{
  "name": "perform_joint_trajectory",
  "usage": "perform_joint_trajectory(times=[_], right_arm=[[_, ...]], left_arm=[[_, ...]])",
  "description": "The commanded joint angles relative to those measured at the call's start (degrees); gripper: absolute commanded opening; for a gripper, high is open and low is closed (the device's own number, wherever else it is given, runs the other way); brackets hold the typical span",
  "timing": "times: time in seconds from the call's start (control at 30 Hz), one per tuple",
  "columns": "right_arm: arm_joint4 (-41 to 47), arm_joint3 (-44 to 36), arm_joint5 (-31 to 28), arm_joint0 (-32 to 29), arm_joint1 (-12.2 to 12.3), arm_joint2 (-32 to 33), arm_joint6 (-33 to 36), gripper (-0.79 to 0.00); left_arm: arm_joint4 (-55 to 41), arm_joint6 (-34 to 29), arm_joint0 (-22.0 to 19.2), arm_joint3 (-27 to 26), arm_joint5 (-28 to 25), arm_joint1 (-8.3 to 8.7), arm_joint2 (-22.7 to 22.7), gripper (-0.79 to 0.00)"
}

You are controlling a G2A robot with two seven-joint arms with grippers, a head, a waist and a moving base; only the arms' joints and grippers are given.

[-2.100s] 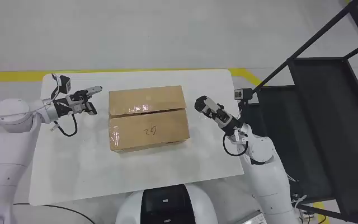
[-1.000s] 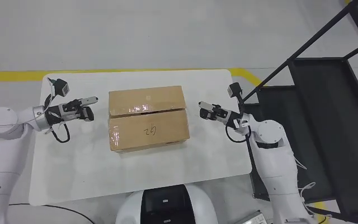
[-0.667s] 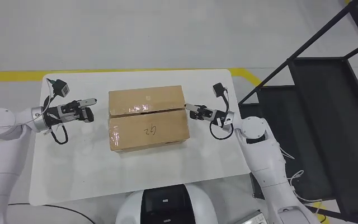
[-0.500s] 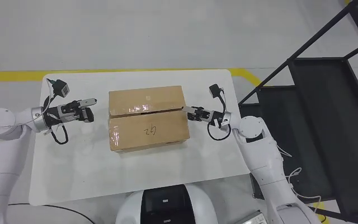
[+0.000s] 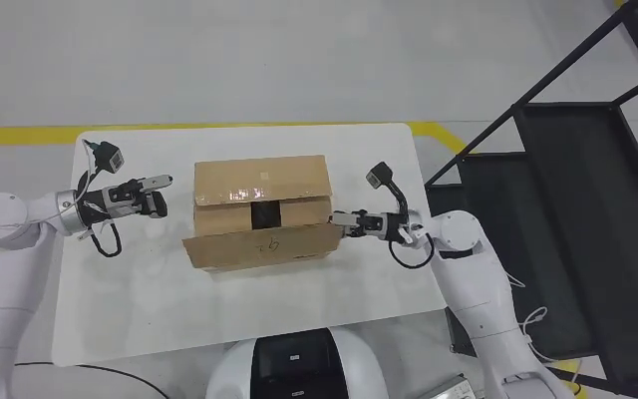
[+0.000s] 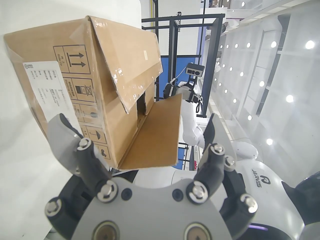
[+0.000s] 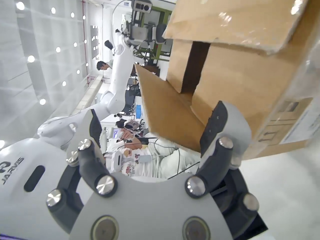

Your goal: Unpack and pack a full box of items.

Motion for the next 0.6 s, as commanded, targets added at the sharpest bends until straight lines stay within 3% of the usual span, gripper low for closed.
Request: perform_joint_trajectory(times=[0.0,0.33,0.57], right_arm=[[1.14,-0.48,0.34,-0.44,0.25,0.08,1.71,0.000],[-0.63,-6.40,3.93,-5.26,1.56,-2.89,8.80,0.000],[-8.45,-7.05,4.46,-7.17,1.84,-7.78,4.05,0.000]], left_arm=[[0.00,0.00,0.00,0.00,0.00,0.00,0.00,0.000],[0.00,0.00,0.00,0.00,0.00,0.00,0.00,0.000],[0.00,0.00,0.00,0.00,0.00,0.00,0.00,0.000]])
